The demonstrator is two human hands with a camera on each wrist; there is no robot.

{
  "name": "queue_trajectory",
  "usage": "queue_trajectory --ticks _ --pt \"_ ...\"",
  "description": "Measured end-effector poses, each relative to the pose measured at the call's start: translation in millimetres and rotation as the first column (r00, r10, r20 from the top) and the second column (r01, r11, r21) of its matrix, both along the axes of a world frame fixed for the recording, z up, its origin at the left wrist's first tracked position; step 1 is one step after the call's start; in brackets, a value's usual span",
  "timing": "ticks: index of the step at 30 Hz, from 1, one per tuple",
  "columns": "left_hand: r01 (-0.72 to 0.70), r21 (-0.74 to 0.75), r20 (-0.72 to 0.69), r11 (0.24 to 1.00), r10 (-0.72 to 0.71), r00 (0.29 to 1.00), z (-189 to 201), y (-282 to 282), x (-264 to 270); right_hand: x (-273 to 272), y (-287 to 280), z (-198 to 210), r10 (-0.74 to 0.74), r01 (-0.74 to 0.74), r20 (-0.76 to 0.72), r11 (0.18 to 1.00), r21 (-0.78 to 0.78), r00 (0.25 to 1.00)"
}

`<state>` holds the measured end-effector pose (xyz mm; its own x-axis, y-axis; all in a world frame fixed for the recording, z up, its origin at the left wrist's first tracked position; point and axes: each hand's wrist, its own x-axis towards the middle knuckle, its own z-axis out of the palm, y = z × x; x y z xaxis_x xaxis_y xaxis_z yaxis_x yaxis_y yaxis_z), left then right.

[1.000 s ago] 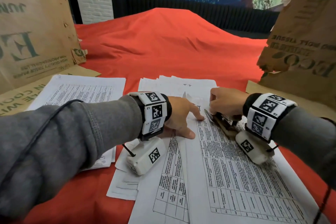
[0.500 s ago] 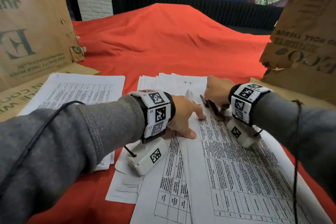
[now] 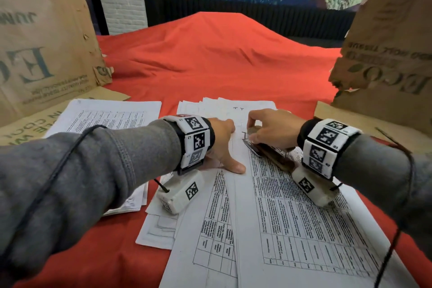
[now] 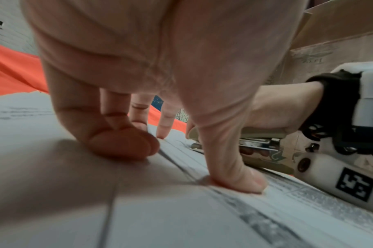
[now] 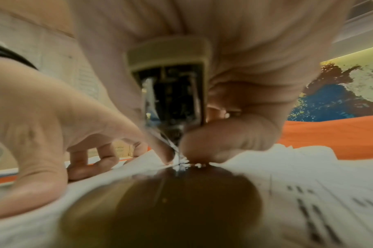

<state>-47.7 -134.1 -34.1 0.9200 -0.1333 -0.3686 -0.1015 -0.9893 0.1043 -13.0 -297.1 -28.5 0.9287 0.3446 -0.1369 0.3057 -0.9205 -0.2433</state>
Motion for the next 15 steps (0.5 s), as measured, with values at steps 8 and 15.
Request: queue_trajectory --ticks 8,15 --pt "0.017 0.042 0.002 0.999 -0.017 1.000 -2 -2 2 2 10 -3 0.045 -0.042 0.051 0.997 -0.071 0.998" --pt "0.064 0.104 0.029 0.993 -0.067 0.997 0 -6 -2 14 16 -8 0.038 -0.037 0.036 0.998 -0.050 0.999"
